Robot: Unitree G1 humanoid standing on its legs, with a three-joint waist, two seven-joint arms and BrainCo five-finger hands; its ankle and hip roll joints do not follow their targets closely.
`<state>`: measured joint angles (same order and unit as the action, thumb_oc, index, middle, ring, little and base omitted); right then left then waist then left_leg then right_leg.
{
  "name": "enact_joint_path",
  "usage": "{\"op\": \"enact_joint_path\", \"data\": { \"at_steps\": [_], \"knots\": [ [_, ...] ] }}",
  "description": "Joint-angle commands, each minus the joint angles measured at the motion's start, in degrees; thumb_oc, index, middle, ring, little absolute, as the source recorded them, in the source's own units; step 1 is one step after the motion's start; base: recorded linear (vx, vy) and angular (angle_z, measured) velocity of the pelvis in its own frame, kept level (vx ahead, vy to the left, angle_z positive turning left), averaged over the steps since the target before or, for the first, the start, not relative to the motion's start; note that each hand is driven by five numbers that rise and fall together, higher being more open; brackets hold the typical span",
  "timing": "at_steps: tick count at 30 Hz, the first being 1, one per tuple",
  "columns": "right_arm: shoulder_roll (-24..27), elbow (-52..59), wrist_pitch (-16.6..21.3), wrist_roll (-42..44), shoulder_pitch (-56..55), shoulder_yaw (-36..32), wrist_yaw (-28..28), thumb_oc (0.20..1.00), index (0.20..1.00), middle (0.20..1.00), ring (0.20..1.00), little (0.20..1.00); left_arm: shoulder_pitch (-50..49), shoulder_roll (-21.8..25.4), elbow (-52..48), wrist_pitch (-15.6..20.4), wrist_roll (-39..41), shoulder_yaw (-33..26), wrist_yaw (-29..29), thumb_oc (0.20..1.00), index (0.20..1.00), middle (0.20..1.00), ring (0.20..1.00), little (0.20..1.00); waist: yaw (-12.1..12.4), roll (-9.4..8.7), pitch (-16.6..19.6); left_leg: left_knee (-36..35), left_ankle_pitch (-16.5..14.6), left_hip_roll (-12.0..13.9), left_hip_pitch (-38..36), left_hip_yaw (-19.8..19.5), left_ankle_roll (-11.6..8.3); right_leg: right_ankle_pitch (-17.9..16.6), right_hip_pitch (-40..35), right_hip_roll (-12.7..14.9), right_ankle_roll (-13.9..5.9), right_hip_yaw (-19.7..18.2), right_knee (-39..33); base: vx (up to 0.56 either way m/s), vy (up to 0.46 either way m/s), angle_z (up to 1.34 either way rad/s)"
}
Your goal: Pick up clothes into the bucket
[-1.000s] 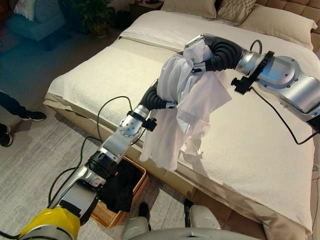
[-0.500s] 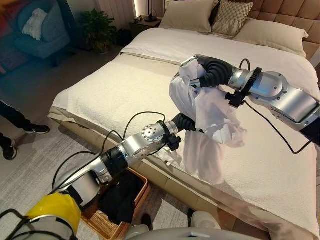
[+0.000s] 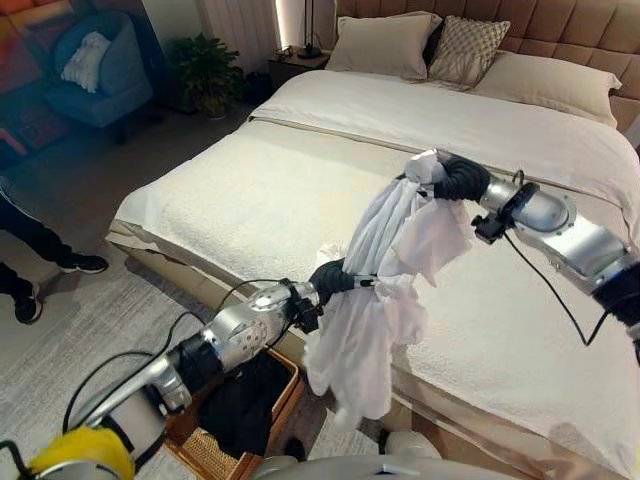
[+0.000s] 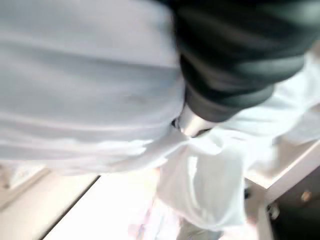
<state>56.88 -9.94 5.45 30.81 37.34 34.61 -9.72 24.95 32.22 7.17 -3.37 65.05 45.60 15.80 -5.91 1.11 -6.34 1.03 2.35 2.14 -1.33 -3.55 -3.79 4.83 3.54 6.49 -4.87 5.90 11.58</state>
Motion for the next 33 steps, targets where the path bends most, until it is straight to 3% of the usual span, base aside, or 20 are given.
{"op": "enact_joint_path", "data": {
  "at_steps": [1, 3, 4, 6, 10, 11, 12, 13, 17, 20, 23, 28, 33],
  "knots": [
    [0.7, -4.0, 2.0, -1.5, 1.2, -10.9, 5.6, 0.200, 0.200, 0.200, 0.200, 0.200, -4.0, 3.2, -2.5, 2.0, 1.3, -4.9, 1.2, 0.200, 0.200, 0.200, 0.200, 0.200, 1.0, -2.99, 0.7, 3.5, -3.7, -1.5, 1.6, -0.3, -0.75, -1.9, -4.8, 0.7, -1.65, 2.0, -5.9, 0.00, 0.000, 0.00],
    [-2.2, -5.0, 2.0, -2.6, -5.5, -17.3, 6.3, 0.200, 0.200, 0.200, 0.200, 0.200, -10.6, 3.8, -2.9, 2.6, 0.1, -11.2, 1.1, 0.200, 0.200, 0.200, 0.200, 0.200, 1.7, -2.81, 0.0, 3.9, -3.8, -1.7, 2.2, -0.6, -0.50, -1.8, -4.3, 0.7, -1.58, 2.1, -5.8, -0.01, -0.001, 0.04],
    [-2.2, -5.0, 2.0, -2.6, -5.5, -17.3, 6.3, 0.200, 0.200, 0.200, 0.200, 0.200, -10.6, 3.8, -2.9, 2.6, 0.1, -11.2, 1.1, 0.200, 0.200, 0.200, 0.200, 0.200, 1.8, -2.82, 0.1, 3.9, -3.8, -1.7, 2.2, -0.6, -0.50, -1.8, -4.3, 0.7, -1.58, 2.1, -5.8, -0.02, -0.004, 0.06],
    [-5.6, -5.2, 2.1, -3.4, -12.3, -23.1, 6.4, 0.200, 0.200, 0.200, 0.200, 0.200, -17.8, 3.6, -3.1, 3.3, -0.7, -18.8, 0.7, 0.200, 0.200, 0.200, 0.200, 0.200, 2.4, -2.71, -0.7, 4.1, -3.8, -1.8, 2.8, -1.0, -0.26, -1.7, -4.0, 0.8, -1.55, 2.2, -5.8, -0.02, -0.007, 0.06],
    [-10.2, -4.5, 1.8, -5.0, -20.1, -28.4, 5.8, 0.225, 0.225, 0.225, 0.225, 0.225, -25.3, 1.7, -2.2, 4.9, -3.0, -28.6, -0.5, 0.200, 0.200, 0.200, 0.200, 0.200, 3.1, -2.55, -1.7, 5.0, -3.9, -2.2, 4.2, -1.4, -0.04, -1.7, -3.0, 0.9, -1.51, 2.3, -5.5, -0.02, -0.003, 0.09],
    [-10.2, -4.4, 1.8, -5.0, -20.2, -28.5, 5.8, 0.489, 0.489, 0.489, 0.489, 0.489, -25.4, 1.8, -2.2, 4.9, -3.0, -28.6, -0.5, 0.200, 0.200, 0.200, 0.200, 0.200, 3.1, -2.57, -1.6, 5.1, -3.9, -2.2, 4.3, -1.4, -0.04, -1.7, -3.0, 0.9, -1.51, 2.3, -5.4, 0.00, 0.000, 0.00],
    [-11.0, -4.2, 1.6, -5.7, -21.7, -29.0, 5.3, 0.947, 0.947, 0.947, 0.947, 0.947, -26.6, 1.8, -1.9, 5.7, -4.4, -31.0, -1.0, 0.200, 0.200, 0.200, 0.200, 0.200, 3.3, -2.52, -1.9, 5.2, -3.9, -2.3, 4.6, -1.5, 0.01, -1.7, -2.8, 1.0, -1.48, 2.3, -5.3, 0.00, 0.000, 0.00],
    [-11.6, -3.4, 1.2, -6.6, -23.7, -30.0, 4.8, 1.000, 1.000, 1.000, 1.000, 1.000, -28.1, 2.0, -2.3, 6.6, -6.0, -33.5, -1.6, 0.200, 0.200, 0.200, 0.200, 0.200, 3.5, -2.42, -2.2, 5.4, -3.9, -2.4, 5.0, -1.6, 0.06, -1.6, -2.5, 1.0, -1.46, 2.5, -5.2, -0.04, 0.015, 0.08],
    [-16.8, -3.9, 0.6, -7.0, -29.2, -32.0, 3.7, 1.000, 1.000, 1.000, 1.000, 1.000, -32.0, 0.5, -3.7, 10.1, -11.9, -42.7, -4.9, 0.200, 0.200, 0.200, 0.200, 0.200, 4.2, -2.17, -3.9, 6.3, -3.8, -3.0, 6.7, -2.2, 0.24, -1.8, -0.8, 1.3, -1.46, 2.6, -4.4, -0.04, 0.015, 0.06],
    [-18.6, -5.0, 0.4, -7.7, -30.9, -32.8, 3.5, 1.000, 1.000, 1.000, 1.000, 1.000, -33.2, -0.2, -4.4, 11.6, -14.5, -46.1, -6.3, 0.200, 0.200, 0.200, 0.200, 0.200, 4.6, -2.10, -4.7, 7.1, -3.8, -3.0, 8.0, -2.4, 0.33, -1.8, 0.3, 1.6, -1.42, 2.7, -3.7, -0.06, 0.017, 0.07],
    [-23.3, -11.2, 0.4, -10.3, -33.5, -34.0, 4.7, 1.000, 1.000, 1.000, 1.000, 1.000, -34.4, -1.9, -5.1, 14.6, -20.7, -51.9, -9.8, 0.200, 0.200, 0.200, 0.200, 0.200, 5.1, -1.85, -6.5, 7.9, -3.6, -3.3, 9.9, -2.9, 0.45, -2.0, 2.1, 1.9, -1.35, 2.8, -2.7, -0.07, 0.031, 0.13],
    [-27.4, -21.4, 1.2, -16.1, -34.8, -35.0, 8.9, 1.000, 1.000, 1.000, 1.000, 1.000, -33.7, -2.2, -3.6, 17.6, -29.5, -55.8, -14.8, 0.200, 0.200, 0.200, 0.200, 0.200, 5.1, -1.54, -8.8, 9.2, -3.6, -3.4, 12.5, -3.1, 0.69, -2.0, 5.1, 2.3, -1.36, 2.6, -0.8, -0.05, 0.034, 0.02],
    [-28.3, -26.5, 1.5, -18.8, -35.6, -35.3, 11.1, 1.000, 1.000, 1.000, 1.000, 1.000, -32.5, 0.1, -1.1, 19.1, -38.5, -57.7, -19.6, 0.200, 0.200, 0.200, 0.200, 0.200, 4.9, -1.88, -11.1, 10.4, -3.6, -3.2, 14.9, -2.9, 0.71, -2.3, 7.8, 2.5, -1.42, 2.3, 0.4, -0.05, 0.028, 0.01]
  ]
}}
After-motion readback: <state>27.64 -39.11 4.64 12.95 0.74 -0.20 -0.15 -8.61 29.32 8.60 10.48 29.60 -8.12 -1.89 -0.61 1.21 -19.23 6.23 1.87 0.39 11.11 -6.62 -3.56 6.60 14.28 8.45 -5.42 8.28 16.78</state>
